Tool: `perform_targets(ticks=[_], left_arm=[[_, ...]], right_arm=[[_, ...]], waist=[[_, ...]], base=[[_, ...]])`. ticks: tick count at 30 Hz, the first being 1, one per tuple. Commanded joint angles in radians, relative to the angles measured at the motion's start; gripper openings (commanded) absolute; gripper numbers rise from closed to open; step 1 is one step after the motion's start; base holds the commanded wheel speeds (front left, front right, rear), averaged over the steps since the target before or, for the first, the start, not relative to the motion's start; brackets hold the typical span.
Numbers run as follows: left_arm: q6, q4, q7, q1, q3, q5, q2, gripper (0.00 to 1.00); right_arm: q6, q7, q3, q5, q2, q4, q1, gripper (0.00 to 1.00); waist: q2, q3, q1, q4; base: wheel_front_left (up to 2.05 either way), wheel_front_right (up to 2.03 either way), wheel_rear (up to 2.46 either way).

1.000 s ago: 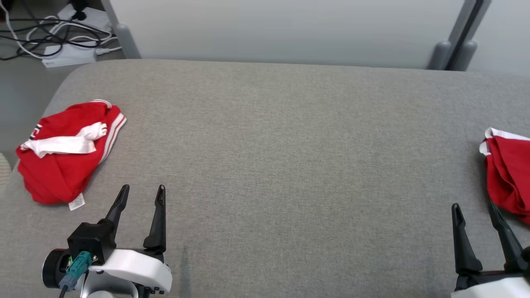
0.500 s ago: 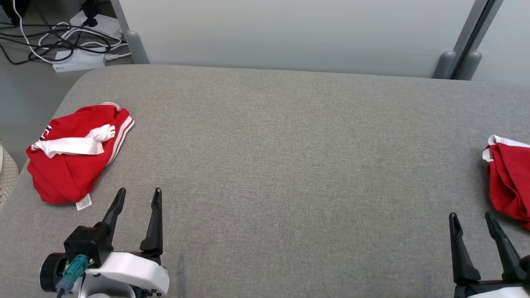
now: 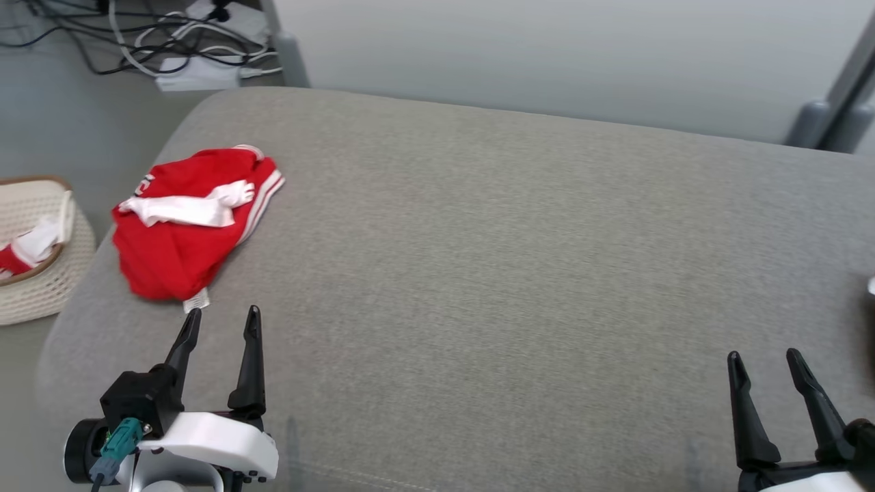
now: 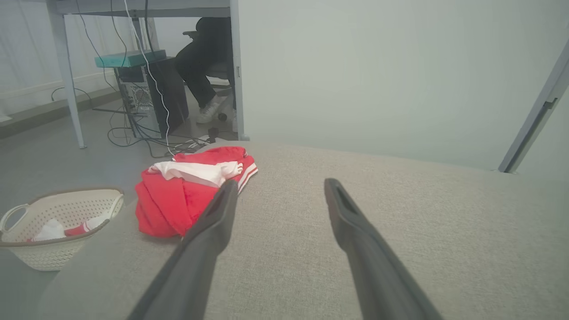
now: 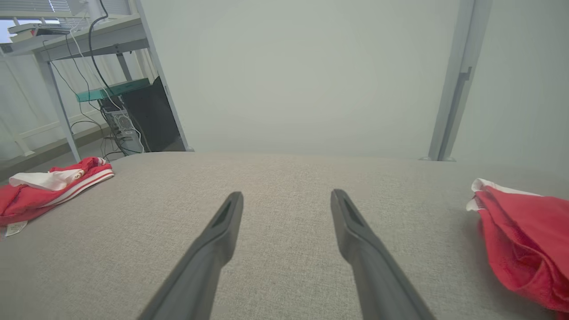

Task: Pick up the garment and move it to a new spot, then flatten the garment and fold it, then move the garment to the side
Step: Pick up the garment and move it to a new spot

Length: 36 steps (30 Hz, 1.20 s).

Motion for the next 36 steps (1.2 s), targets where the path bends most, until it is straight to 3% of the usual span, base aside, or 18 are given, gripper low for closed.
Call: perform_targets(ticks=[1, 9, 15, 25, 36], left_arm=[[0.011, -0.023, -0.008, -0.018, 0.052, 0.001, 0.025, 1.0], [0.012, -0.022, -0.012, 0.013, 0.084, -0.004, 0.0, 1.0], [0.001, -0.02, -0.014, 0.02, 0.099, 0.005, -0.015, 1.0], [-0.076, 0.002, -0.015, -0.042, 0.126, -0.014, -0.036, 1.0], [-0.197, 0.082, 0.137, -0.396, 0.173, -0.064, 0.033, 1.0]], right_arm=[[0.0, 0.004, 0.029, 0.0, -0.018, -0.034, -0.04, 1.0], [0.0, 0.014, 0.031, 0.003, -0.022, -0.036, -0.04, 1.0], [0.0, 0.014, 0.034, 0.006, -0.02, -0.037, -0.036, 1.0], [0.0, 0.009, 0.036, 0.017, -0.018, -0.033, -0.042, 1.0], [0.0, 0.027, 0.025, 0.004, -0.03, -0.072, -0.065, 1.0]], waist=[[0.0, 0.003, 0.0, 0.05], [0.0, -0.001, 0.0, 0.174], [0.0, -0.006, 0.0, 0.205], [0.0, 0.001, 0.0, 0.183], [0.0, 0.072, 0.0, 0.106]], base=[[0.0, 0.0, 0.0], [0.0, 0.0, 0.0], [0.0, 0.0, 0.0], [0.0, 0.0, 0.0], [0.0, 0.0, 0.0]])
